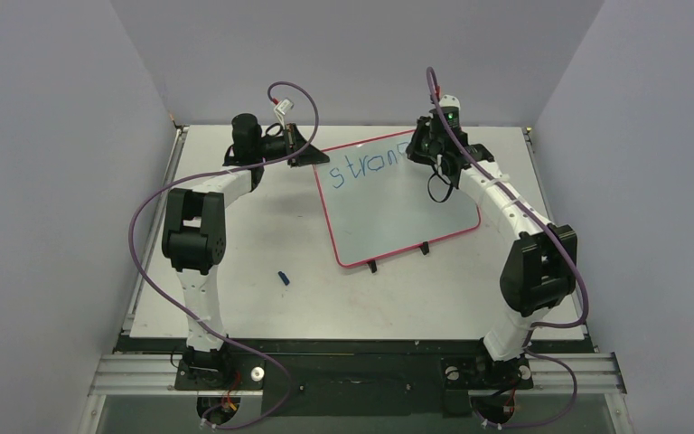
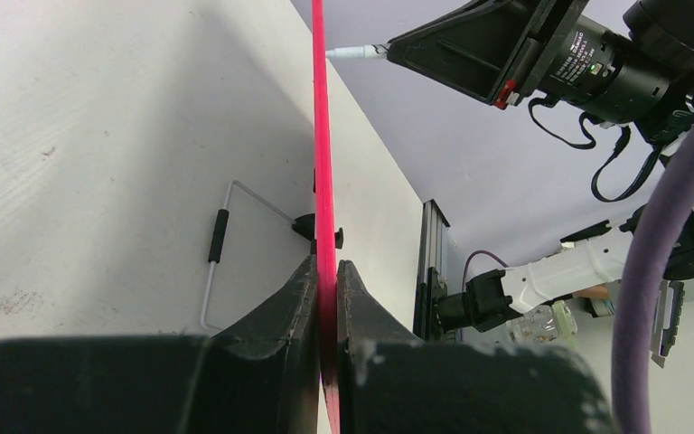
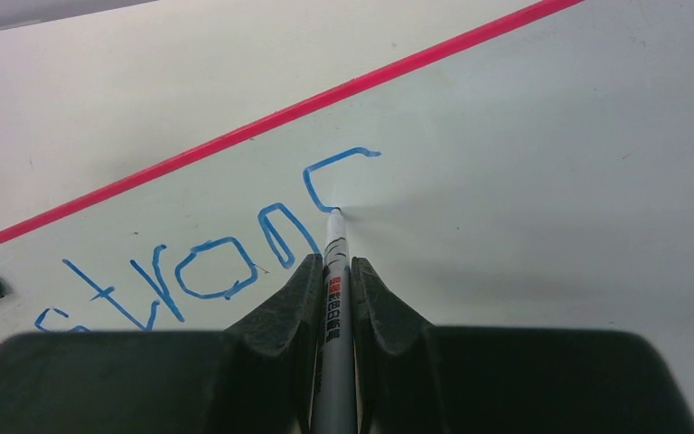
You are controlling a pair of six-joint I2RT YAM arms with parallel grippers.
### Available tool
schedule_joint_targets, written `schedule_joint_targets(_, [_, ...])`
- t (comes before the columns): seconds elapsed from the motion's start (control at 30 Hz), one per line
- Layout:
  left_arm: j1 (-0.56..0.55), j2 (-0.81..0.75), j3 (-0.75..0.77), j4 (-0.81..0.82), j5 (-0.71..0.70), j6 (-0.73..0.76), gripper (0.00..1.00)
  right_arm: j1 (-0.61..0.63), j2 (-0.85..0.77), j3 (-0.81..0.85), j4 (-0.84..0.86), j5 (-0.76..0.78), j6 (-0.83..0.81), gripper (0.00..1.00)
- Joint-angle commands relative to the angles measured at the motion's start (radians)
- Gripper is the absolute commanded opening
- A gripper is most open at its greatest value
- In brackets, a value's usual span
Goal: Write a sentence on the whiteboard
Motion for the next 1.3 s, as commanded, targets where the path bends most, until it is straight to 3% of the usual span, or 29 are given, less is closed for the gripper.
schedule_joint_targets(0.0, [-0.004, -0.081, 0.017, 0.103, 0.077, 0.033, 0.0, -0.018, -0.003, 0.047, -0.027, 0.053, -0.012, 0.0])
schedule_joint_targets(0.7, [-0.005, -0.085, 0.017, 0.081, 0.075, 0.052, 0.0, -0.025, 0.077, 0.177, -0.053, 0.073, -0.006, 0.0])
schedule_joint_targets(1.27, [-0.005, -0.085, 0.019, 0.079, 0.073, 0.054, 0.0, -0.011, -0.004, 0.037, -0.044, 0.05, 0.003, 0.0])
